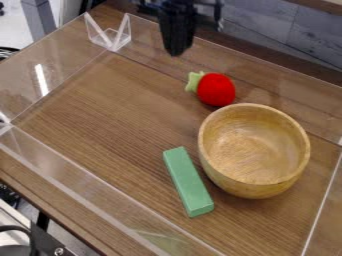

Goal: Move the red fruit to the left

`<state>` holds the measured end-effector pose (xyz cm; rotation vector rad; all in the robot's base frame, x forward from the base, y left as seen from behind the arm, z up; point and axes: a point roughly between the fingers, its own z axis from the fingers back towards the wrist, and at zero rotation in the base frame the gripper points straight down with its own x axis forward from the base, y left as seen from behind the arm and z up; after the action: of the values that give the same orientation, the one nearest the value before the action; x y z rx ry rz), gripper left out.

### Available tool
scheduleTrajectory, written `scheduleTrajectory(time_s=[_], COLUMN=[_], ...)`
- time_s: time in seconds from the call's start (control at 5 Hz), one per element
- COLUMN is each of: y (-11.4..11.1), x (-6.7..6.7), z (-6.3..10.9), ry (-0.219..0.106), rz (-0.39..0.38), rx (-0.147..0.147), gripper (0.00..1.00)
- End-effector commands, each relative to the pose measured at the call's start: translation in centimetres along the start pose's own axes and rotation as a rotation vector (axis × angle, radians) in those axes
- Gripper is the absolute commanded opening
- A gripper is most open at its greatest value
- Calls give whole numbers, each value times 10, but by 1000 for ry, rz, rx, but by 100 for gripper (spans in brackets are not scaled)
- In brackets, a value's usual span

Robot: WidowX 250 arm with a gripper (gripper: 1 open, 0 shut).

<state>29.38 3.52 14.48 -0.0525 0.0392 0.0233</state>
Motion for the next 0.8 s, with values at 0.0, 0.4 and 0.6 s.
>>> scheduleTrajectory(time_s=[0.0,0.4,0.6], y=[-6,-18,-23], x=[7,14,17], z=[7,-23,-37], ry=[-62,-33,-25], rz=[-38,-93,-108], rx=[7,3,-2], gripper=[100,100,100])
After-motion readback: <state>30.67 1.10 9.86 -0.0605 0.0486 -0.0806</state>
